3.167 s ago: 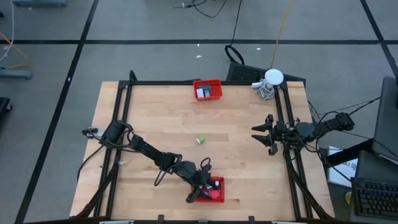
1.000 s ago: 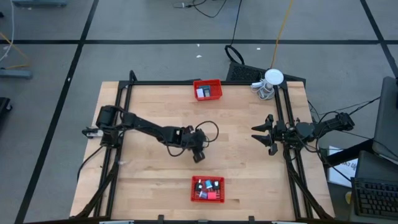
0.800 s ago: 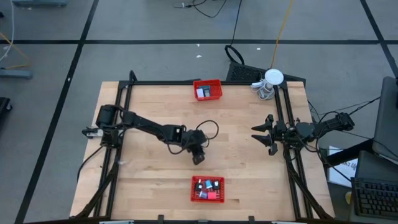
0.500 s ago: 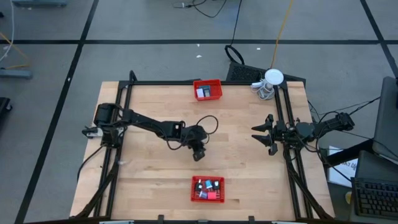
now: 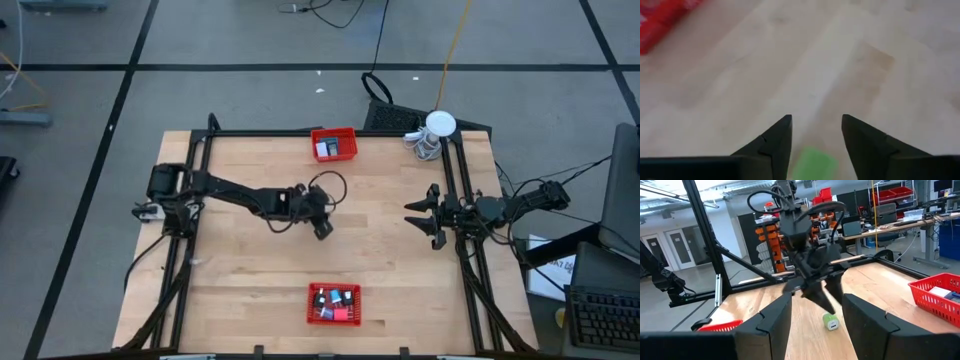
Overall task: Pick & Place Office items
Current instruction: Put the green charger adapter into the bottom orange bin
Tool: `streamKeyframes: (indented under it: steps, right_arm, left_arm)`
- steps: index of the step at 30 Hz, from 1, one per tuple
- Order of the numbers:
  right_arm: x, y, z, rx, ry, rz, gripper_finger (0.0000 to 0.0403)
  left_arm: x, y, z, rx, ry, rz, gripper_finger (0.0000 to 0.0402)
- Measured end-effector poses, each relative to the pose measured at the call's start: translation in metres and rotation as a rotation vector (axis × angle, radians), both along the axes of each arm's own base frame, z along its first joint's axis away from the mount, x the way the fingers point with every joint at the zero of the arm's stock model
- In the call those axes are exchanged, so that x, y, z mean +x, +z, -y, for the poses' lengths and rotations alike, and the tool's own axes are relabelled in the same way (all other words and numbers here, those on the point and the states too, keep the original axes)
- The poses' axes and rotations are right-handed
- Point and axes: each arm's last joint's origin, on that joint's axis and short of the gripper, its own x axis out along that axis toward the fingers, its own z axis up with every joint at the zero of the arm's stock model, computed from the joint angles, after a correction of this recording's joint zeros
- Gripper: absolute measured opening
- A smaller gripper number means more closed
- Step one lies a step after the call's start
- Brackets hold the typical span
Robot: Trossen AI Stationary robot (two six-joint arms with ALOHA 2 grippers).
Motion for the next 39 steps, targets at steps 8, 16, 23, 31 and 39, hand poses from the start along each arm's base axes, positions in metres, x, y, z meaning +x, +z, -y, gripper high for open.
streamKeyframes:
  steps: [8,16,23,31,39]
  right_arm:
    - [0.0,0.0,0.0,0.0,0.0,0.001,0.0165]
    - [0.0,0.0,0.0,0.0,0.0,0.001,0.0165]
    - [0.0,0.0,0.0,0.0,0.0,0.001,0.0165]
    - [0.0,0.0,0.0,0.0,0.0,0.001,0.0165]
    - [0.0,0.0,0.0,0.0,0.0,0.001,0.0165]
  left_arm:
    - [-0.011,-0.008,-0.018,0.04,0.082,-0.139,0.0208]
    - [-0.013,-0.01,-0.016,0.03,0.045,-0.168,0.0187]
    - [-0.013,-0.01,-0.013,0.046,0.014,-0.183,0.0158]
    - [-0.014,-0.01,-0.015,0.093,0.055,-0.183,0.0128]
    - [-0.01,-0.019,-0.014,0.045,0.047,-0.183,0.0118]
